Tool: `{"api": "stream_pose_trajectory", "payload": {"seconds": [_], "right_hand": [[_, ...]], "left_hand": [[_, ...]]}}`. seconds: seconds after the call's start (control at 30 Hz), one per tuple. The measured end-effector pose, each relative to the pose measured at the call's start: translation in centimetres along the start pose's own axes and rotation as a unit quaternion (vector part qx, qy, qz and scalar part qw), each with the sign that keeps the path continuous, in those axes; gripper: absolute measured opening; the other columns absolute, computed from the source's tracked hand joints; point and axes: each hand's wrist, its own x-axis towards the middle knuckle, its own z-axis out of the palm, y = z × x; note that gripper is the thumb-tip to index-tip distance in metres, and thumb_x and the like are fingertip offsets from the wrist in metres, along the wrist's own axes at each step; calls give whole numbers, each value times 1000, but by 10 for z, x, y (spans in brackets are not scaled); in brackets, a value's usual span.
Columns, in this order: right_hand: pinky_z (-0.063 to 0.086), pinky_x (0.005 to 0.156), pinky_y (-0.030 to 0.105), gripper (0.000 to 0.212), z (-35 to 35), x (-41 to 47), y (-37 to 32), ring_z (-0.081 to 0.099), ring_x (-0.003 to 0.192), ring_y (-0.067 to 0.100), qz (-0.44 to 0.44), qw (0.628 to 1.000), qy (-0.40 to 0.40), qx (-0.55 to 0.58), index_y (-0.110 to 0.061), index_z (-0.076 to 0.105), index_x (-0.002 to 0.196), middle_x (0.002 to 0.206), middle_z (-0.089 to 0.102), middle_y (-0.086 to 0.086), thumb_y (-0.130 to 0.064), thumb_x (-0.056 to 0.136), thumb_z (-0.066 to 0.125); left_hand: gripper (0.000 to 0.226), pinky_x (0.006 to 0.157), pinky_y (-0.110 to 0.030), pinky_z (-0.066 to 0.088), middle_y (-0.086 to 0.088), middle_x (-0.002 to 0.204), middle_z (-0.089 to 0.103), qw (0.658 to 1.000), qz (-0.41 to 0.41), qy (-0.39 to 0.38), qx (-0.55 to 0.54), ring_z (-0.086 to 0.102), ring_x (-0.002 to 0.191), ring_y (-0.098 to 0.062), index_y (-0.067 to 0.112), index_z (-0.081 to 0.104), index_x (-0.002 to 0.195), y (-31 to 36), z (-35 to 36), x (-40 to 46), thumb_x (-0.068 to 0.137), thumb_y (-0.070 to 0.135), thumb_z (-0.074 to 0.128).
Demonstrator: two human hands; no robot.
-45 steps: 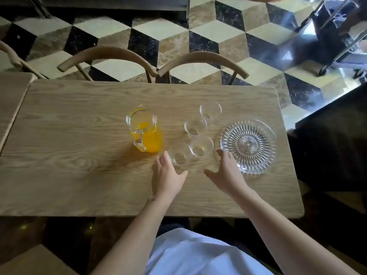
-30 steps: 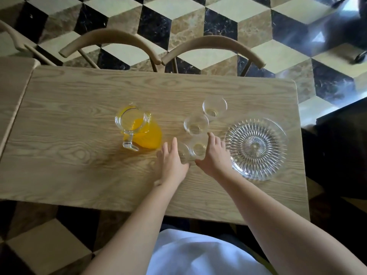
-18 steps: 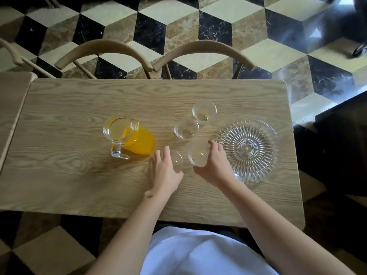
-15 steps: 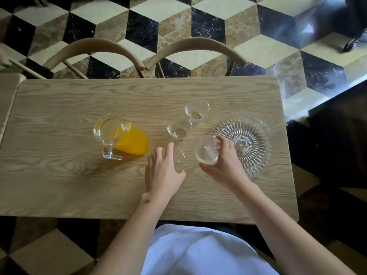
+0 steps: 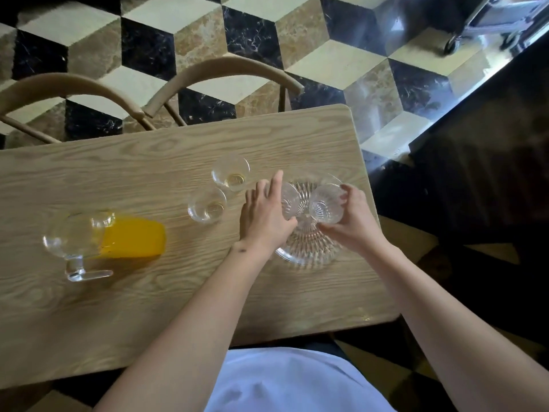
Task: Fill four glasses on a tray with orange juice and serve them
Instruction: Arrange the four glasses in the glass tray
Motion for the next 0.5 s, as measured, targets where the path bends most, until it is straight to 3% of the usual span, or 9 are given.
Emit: {"api": "stream_pose_trajectory", "payload": {"seconds": [0.5], "right_hand": [[43,111,41,108,7,21,13,42,137,23,14,999,-17,-38,-14,24,155,148,38,10,-38,71,87]], "left_hand": [[87,97,-43,46,-6,146,41,999,3,-43,1,42,127,-32,24,26,150,-3,31,22,80,32,77]]}}
